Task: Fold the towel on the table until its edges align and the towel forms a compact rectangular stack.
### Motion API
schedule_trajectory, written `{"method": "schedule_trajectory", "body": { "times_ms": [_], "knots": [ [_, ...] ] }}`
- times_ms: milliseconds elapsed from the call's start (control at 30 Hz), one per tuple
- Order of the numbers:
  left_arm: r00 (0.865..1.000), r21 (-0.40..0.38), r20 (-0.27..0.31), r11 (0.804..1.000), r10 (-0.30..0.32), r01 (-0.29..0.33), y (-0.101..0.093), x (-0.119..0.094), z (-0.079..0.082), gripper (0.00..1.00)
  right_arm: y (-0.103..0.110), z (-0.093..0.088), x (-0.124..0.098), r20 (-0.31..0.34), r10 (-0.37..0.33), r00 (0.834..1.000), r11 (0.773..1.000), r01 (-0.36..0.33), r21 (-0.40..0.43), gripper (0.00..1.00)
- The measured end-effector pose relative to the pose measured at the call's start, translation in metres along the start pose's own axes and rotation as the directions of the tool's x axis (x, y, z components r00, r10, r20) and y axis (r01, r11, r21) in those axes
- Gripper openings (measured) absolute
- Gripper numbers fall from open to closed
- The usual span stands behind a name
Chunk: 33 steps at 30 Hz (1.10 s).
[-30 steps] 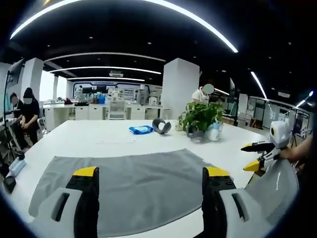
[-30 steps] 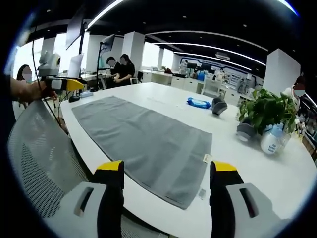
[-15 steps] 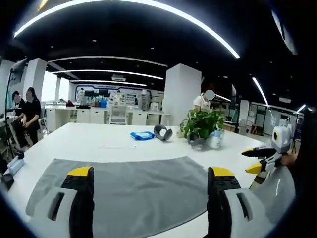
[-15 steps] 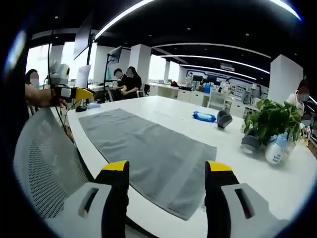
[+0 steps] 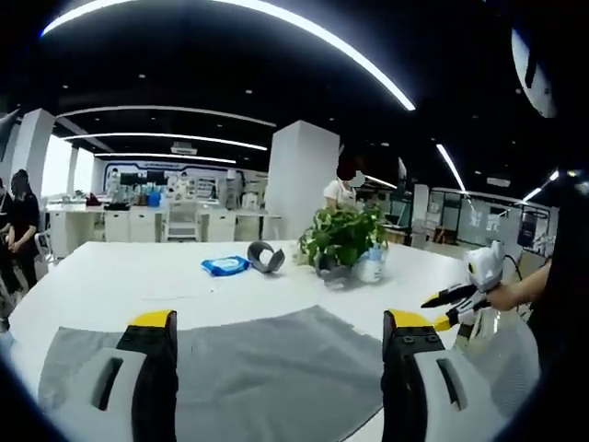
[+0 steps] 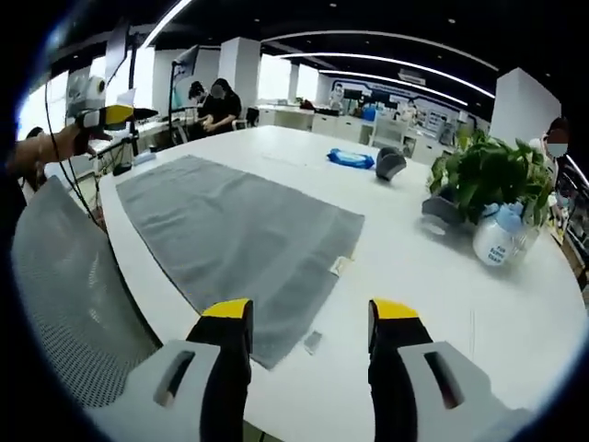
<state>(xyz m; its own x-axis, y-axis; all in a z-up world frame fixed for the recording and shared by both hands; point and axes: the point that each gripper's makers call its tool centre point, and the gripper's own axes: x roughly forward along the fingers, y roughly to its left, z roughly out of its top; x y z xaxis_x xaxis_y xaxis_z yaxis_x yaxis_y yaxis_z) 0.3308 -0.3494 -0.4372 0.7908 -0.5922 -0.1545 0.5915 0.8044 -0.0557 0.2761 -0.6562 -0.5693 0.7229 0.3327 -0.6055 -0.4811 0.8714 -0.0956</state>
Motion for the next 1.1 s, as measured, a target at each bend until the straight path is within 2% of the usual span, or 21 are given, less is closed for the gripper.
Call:
{"method": "schedule_trajectory", "body": {
  "times_ms": [100, 200, 267, 300, 333, 367, 400, 433, 467, 533, 767, 833, 900, 1000, 1100],
  "knots": [
    [0.998, 0.037, -0.024, 0.997, -0.061, 0.062, -0.016, 0.028, 0.0, 0.85, 0.001, -0.023, 0.012, -0.088, 0.024, 0.996, 0.999, -0.022, 0.026, 0.45],
    [0.992, 0.039, -0.011, 0.992, -0.123, 0.124, -0.036, 0.054, -0.004, 0.82, 0.01, -0.042, 0.022, -0.163, 0.069, 0.984, 0.997, -0.065, 0.03, 0.38],
    [0.987, 0.037, -0.048, 0.988, -0.15, 0.152, -0.047, 0.067, -0.016, 0.79, 0.012, -0.047, 0.028, -0.175, 0.084, 0.981, 0.996, -0.079, 0.035, 0.31],
    [0.983, 0.052, -0.084, 0.984, -0.166, 0.171, -0.055, 0.075, -0.028, 0.76, 0.013, -0.049, 0.03, -0.182, 0.092, 0.979, 0.995, -0.087, 0.039, 0.29],
    [0.978, 0.05, -0.106, 0.981, -0.18, 0.186, -0.061, 0.08, -0.036, 0.74, 0.016, -0.056, 0.031, -0.215, 0.097, 0.972, 0.994, -0.086, 0.061, 0.27],
    [0.974, 0.04, -0.118, 0.98, -0.191, 0.197, -0.067, 0.085, -0.043, 0.71, 0.016, -0.056, 0.036, -0.205, 0.102, 0.973, 0.994, -0.093, 0.054, 0.26],
    [0.968, 0.026, -0.135, 0.976, -0.212, 0.217, -0.076, 0.09, -0.052, 0.69, 0.022, -0.063, 0.038, -0.241, 0.131, 0.962, 0.991, -0.118, 0.068, 0.24],
    [0.967, 0.016, -0.14, 0.976, -0.213, 0.218, -0.081, 0.094, -0.057, 0.68, 0.023, -0.064, 0.04, -0.251, 0.137, 0.958, 0.99, -0.124, 0.068, 0.24],
    [0.96, -0.008, -0.15, 0.971, -0.237, 0.239, -0.091, 0.098, -0.065, 0.69, 0.026, -0.069, 0.042, -0.279, 0.148, 0.949, 0.989, -0.137, 0.059, 0.23],
    [0.949, -0.025, -0.181, 0.966, -0.259, 0.259, -0.104, 0.101, -0.079, 0.68, 0.026, -0.074, 0.042, -0.302, 0.144, 0.942, 0.99, -0.135, 0.048, 0.19],
    [0.937, -0.03, -0.229, 0.964, -0.264, 0.264, -0.121, 0.097, -0.11, 0.68, 0.033, -0.075, 0.044, -0.305, 0.181, 0.935, 0.983, -0.172, 0.056, 0.11],
    [0.945, 0.021, -0.22, 0.967, -0.242, 0.253, -0.118, 0.096, -0.112, 0.72, 0.033, -0.074, 0.045, -0.314, 0.179, 0.932, 0.983, -0.178, 0.033, 0.11],
    [0.941, 0.005, -0.225, 0.965, -0.254, 0.262, -0.12, 0.094, -0.115, 0.73, 0.032, -0.074, 0.046, -0.322, 0.181, 0.929, 0.983, -0.181, 0.028, 0.11],
    [0.944, 0.0, -0.22, 0.967, -0.248, 0.254, -0.121, 0.092, -0.118, 0.72, 0.035, -0.075, 0.047, -0.326, 0.206, 0.923, 0.978, -0.202, 0.045, 0.05],
    [0.939, 0.011, -0.224, 0.963, -0.261, 0.27, -0.125, 0.092, -0.119, 0.72, 0.037, -0.074, 0.046, -0.321, 0.224, 0.92, 0.974, -0.221, 0.048, 0.0]
  ]
}}
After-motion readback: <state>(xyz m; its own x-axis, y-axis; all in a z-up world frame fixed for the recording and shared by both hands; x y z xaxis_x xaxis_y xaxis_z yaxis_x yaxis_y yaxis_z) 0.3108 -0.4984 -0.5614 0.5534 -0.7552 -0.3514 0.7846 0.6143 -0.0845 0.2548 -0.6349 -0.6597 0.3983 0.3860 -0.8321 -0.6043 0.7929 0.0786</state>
